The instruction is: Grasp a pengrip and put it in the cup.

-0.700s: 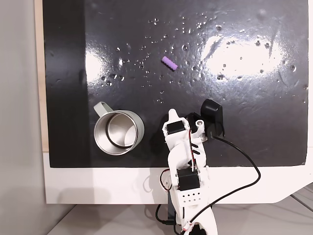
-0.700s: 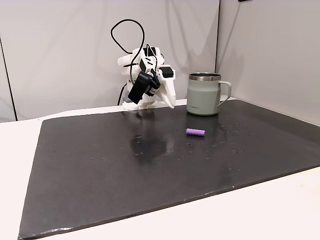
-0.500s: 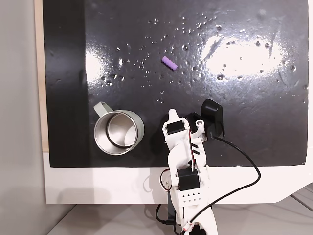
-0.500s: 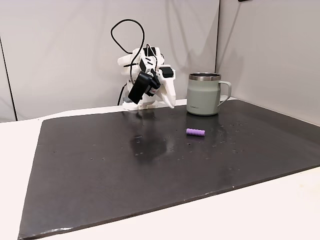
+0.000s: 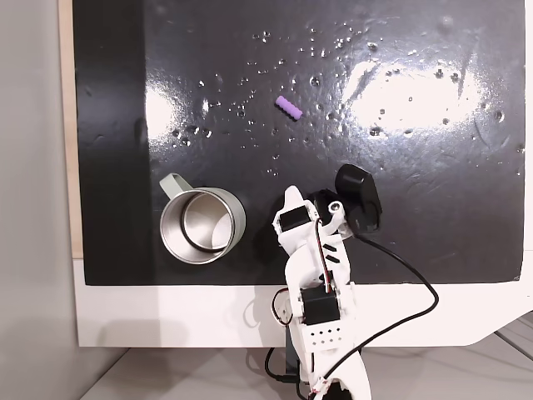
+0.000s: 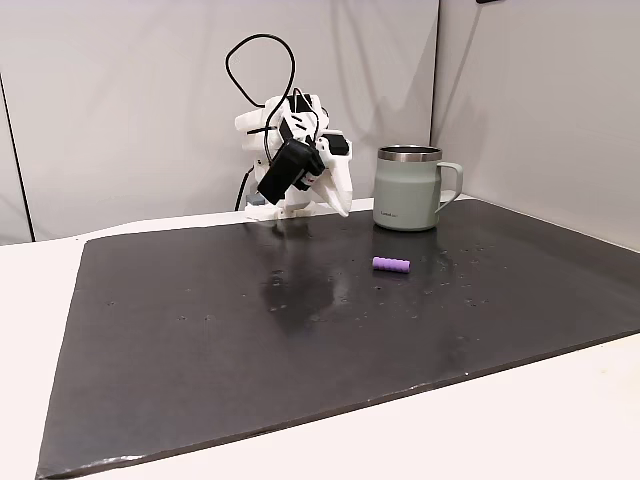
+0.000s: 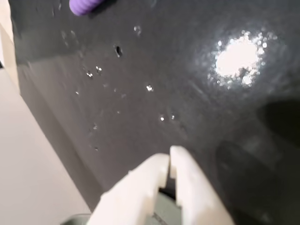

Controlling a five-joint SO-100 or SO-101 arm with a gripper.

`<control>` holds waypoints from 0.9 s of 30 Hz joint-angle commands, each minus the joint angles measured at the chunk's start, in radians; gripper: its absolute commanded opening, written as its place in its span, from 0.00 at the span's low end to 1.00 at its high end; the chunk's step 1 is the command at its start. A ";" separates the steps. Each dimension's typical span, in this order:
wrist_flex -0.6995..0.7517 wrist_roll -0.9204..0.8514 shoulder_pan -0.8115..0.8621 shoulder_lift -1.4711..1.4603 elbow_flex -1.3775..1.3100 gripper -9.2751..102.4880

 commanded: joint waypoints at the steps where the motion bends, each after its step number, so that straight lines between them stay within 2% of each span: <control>1: 0.032 -0.095 -0.008 -0.011 -0.120 0.08; 18: -0.112 -0.775 -0.012 -0.640 -0.494 0.08; 25: -0.135 -1.017 0.006 -0.933 -0.761 0.09; 27: -0.146 -1.048 0.017 -0.996 -0.819 0.12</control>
